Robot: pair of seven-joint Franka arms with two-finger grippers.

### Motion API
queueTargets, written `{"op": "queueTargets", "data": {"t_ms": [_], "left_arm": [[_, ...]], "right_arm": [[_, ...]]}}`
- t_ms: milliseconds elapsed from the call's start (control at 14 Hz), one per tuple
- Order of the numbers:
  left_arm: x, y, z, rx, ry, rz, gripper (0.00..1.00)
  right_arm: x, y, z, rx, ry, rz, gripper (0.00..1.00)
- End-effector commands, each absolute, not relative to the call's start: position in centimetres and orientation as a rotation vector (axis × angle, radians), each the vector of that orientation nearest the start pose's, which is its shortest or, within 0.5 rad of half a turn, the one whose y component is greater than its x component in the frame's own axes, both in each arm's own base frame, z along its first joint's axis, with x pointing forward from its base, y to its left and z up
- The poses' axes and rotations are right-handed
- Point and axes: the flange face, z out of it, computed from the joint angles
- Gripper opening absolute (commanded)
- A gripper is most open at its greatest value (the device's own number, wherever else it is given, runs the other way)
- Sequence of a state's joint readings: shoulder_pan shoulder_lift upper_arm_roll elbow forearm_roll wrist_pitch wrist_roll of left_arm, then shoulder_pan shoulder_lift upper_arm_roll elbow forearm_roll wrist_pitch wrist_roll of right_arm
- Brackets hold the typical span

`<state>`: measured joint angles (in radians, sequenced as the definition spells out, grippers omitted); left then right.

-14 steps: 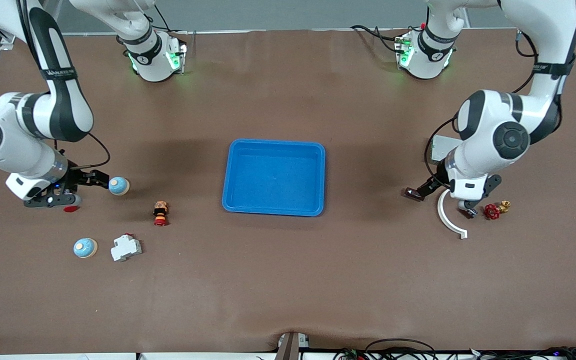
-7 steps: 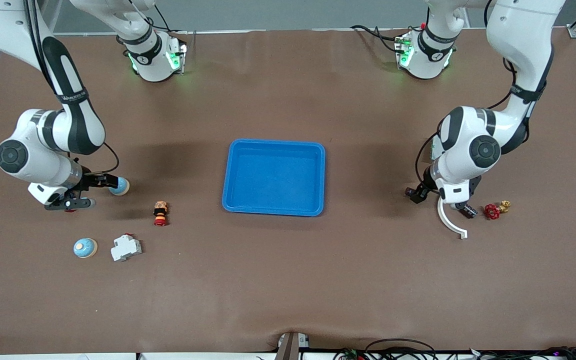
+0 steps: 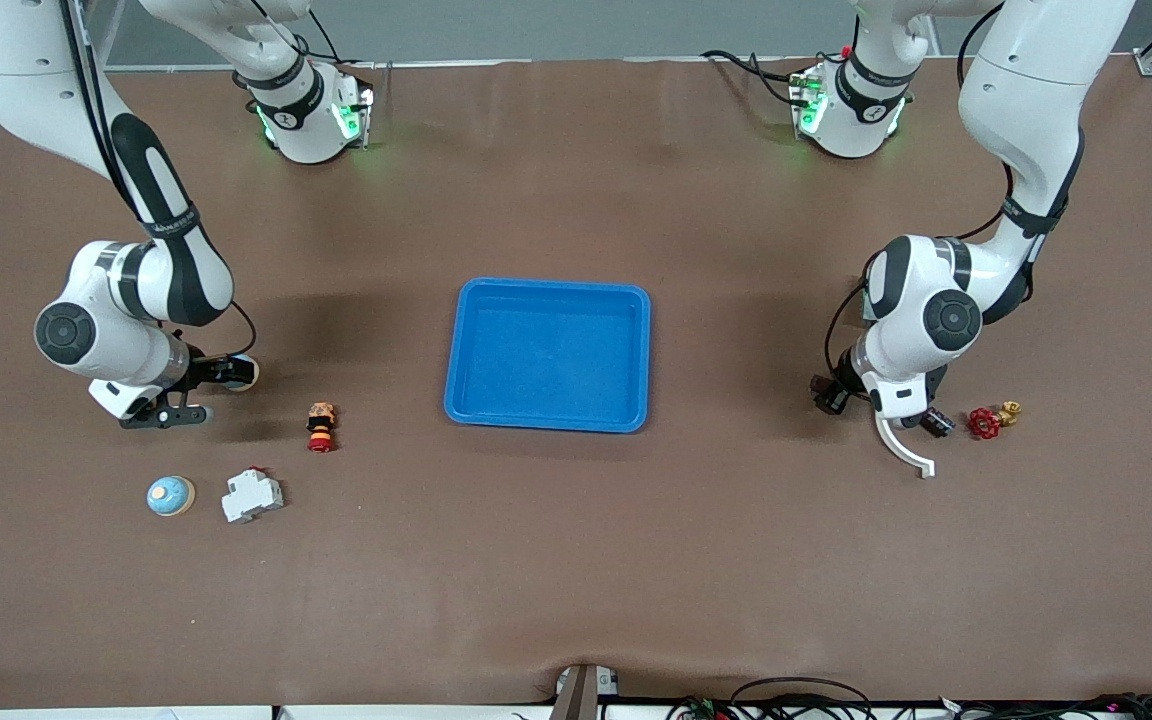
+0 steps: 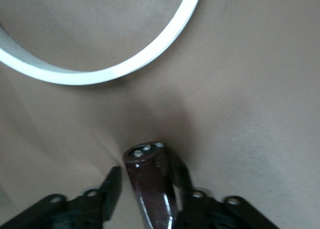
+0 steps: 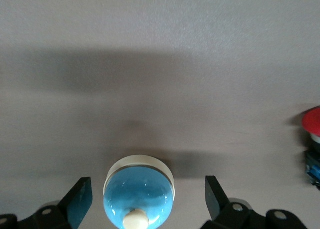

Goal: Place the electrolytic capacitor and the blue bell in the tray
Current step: 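Grasp the capacitor with the left gripper while the right gripper grasps the bell, then open the left gripper over the tray while the right gripper lifts the bell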

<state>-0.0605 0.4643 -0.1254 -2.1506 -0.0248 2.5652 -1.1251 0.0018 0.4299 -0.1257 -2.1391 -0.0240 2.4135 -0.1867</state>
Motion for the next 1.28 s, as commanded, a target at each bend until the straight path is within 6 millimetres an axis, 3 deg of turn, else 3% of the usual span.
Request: {"op": "queueTargets", "data": {"t_ms": [0, 214, 569, 783, 925, 1068, 1210], "left_arm": [[57.3, -10.8, 20.2, -2.736, -1.536, 0.151, 0.0], [58.2, -13.6, 22.4, -2.689, -1.59, 0.17, 0.0], [57.6, -25.8, 26.6, -2.672, -1.555, 0.181, 0.0], [55.8, -32.1, 28.4, -2.735, -1.479, 0.142, 0.0], [54.2, -36.0, 28.9, -2.766, -1.429, 0.109, 0.0], [52.4, -39.6, 28.2, -2.79, -1.374, 0.1, 0.0], [51.6, -43.2, 26.8, -2.77, -1.419, 0.106, 0.0]], "right_arm": [[55.2, -6.9, 18.7, -3.174, -0.165, 0.268, 1.0], [54.9, -6.9, 18.1, -3.17, -0.165, 0.297, 1.0], [54.5, -6.8, 17.4, -3.165, -0.166, 0.318, 1.0], [54.5, -6.7, 17.4, -3.164, -0.173, 0.32, 0.49], [54.6, -6.6, 17.5, -3.162, -0.197, 0.318, 0.27], [54.7, -6.8, 17.7, -3.152, -0.269, 0.315, 0.18], [54.8, -6.5, 18.6, -3.139, -0.27, 0.365, 0.16]]}}
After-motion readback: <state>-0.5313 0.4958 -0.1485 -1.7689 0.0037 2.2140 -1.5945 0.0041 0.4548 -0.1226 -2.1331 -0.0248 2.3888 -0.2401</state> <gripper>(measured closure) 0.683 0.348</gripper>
